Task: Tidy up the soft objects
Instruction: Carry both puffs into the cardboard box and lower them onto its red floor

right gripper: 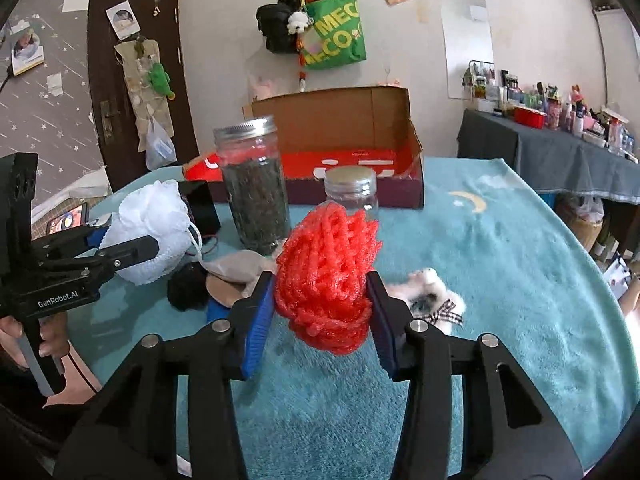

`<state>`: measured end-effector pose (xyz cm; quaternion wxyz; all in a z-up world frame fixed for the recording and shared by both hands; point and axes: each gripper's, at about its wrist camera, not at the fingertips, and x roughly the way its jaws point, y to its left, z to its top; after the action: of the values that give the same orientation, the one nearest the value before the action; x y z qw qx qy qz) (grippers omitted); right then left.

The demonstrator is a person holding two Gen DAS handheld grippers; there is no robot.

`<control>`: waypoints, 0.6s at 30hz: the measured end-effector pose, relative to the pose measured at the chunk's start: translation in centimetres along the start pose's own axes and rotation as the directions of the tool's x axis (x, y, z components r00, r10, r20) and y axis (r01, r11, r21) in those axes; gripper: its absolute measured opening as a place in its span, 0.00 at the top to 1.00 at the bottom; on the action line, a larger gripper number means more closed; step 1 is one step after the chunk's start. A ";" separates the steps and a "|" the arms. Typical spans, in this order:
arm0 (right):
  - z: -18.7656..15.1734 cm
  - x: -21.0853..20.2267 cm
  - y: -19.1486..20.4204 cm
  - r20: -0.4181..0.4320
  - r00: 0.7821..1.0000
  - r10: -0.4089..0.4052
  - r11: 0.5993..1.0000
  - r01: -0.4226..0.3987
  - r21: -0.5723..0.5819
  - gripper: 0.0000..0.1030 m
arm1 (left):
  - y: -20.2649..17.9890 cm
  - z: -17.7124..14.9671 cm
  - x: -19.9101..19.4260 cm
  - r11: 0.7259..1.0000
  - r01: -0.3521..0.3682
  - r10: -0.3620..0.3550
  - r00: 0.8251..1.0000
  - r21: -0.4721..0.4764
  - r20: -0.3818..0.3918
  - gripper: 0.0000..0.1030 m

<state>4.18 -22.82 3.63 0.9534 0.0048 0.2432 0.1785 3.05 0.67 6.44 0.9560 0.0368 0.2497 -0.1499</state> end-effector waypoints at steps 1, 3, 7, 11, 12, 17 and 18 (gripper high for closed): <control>0.1 0.0 0.1 0.002 1.000 -0.001 1.000 0.001 0.002 0.59 | 0.0 0.0 -0.1 1.000 0.001 -0.001 1.000 0.001 0.001 0.51; 0.1 -0.1 0.1 0.001 1.000 0.009 1.000 -0.009 0.010 0.59 | 0.0 0.2 -0.5 1.000 0.002 -0.002 1.000 0.001 0.009 0.51; 0.8 -0.8 0.3 0.027 1.000 0.014 1.000 -0.014 0.009 0.59 | 0.2 1.0 -1.5 1.000 0.012 -0.011 0.999 -0.004 0.034 0.51; 2.3 -1.5 0.7 0.064 0.998 0.025 1.000 -0.025 -0.003 0.59 | 0.7 2.3 -2.4 1.000 -0.001 0.001 0.997 -0.005 0.075 0.51; 2.7 -1.6 0.8 0.069 0.997 0.028 1.000 -0.028 -0.006 0.58 | 0.7 2.6 -2.6 1.000 -0.002 0.002 0.997 -0.003 0.081 0.51; 5.2 -1.7 0.5 0.097 0.994 0.057 0.998 -0.056 -0.016 0.58 | 1.3 4.7 -3.0 1.000 0.004 -0.005 0.994 0.004 0.106 0.51; 5.9 -1.7 0.4 0.101 0.993 0.064 0.998 -0.063 -0.019 0.58 | 1.4 5.2 -3.0 1.000 0.005 -0.006 0.994 0.008 0.109 0.51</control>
<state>5.43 -22.53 9.64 0.9584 0.0142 0.1928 0.2101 3.45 2.06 12.41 0.9676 0.0317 0.1968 -0.1551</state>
